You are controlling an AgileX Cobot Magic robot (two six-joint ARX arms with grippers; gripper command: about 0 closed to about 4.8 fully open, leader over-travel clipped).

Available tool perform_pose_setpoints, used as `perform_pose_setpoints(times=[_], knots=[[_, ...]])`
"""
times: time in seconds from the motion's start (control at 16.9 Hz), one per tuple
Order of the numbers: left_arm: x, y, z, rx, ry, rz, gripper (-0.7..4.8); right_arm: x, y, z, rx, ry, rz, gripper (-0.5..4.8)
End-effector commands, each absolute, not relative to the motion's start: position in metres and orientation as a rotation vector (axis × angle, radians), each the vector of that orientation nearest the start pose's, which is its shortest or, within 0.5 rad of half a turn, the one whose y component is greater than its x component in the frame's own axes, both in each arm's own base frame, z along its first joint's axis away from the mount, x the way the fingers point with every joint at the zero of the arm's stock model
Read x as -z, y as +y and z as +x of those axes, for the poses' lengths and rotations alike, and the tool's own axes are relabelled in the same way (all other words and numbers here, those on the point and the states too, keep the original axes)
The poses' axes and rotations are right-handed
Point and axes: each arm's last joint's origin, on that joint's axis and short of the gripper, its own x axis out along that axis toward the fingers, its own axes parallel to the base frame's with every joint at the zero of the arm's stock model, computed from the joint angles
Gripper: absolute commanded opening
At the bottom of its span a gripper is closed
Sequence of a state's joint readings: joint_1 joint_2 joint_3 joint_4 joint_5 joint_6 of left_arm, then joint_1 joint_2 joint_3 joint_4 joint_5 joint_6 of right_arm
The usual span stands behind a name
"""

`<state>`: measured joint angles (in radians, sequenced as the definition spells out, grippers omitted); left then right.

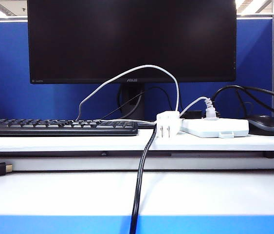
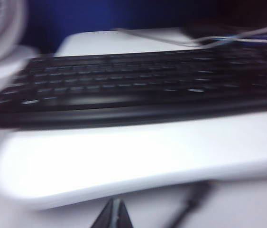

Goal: Unplug the white charger from the socket, then place it next to the socket.

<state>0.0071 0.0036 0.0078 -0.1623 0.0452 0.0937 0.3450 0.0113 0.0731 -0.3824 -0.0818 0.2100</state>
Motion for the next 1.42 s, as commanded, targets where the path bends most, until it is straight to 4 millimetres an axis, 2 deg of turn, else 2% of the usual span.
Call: perform_pose_setpoints(times=[0.06,1.13,1.42], knots=[[-0.148,0.003,0.096,0.002,0.173,-0.024,-0.05,-0.153,0.032,0.083,-0.388,0.349,0.168,-0.01],[-0.149,0.003,0.096,-0.014,0.167,-0.062,0.02,-0.151,0.032,0.084,-0.378,0.346,0.167,-0.01],[-0.149,0.003,0.096,-0.014,0.166,-0.062,0.02,-0.151,0.02,0.091,-0.204,0.239,0.189,-0.01]])
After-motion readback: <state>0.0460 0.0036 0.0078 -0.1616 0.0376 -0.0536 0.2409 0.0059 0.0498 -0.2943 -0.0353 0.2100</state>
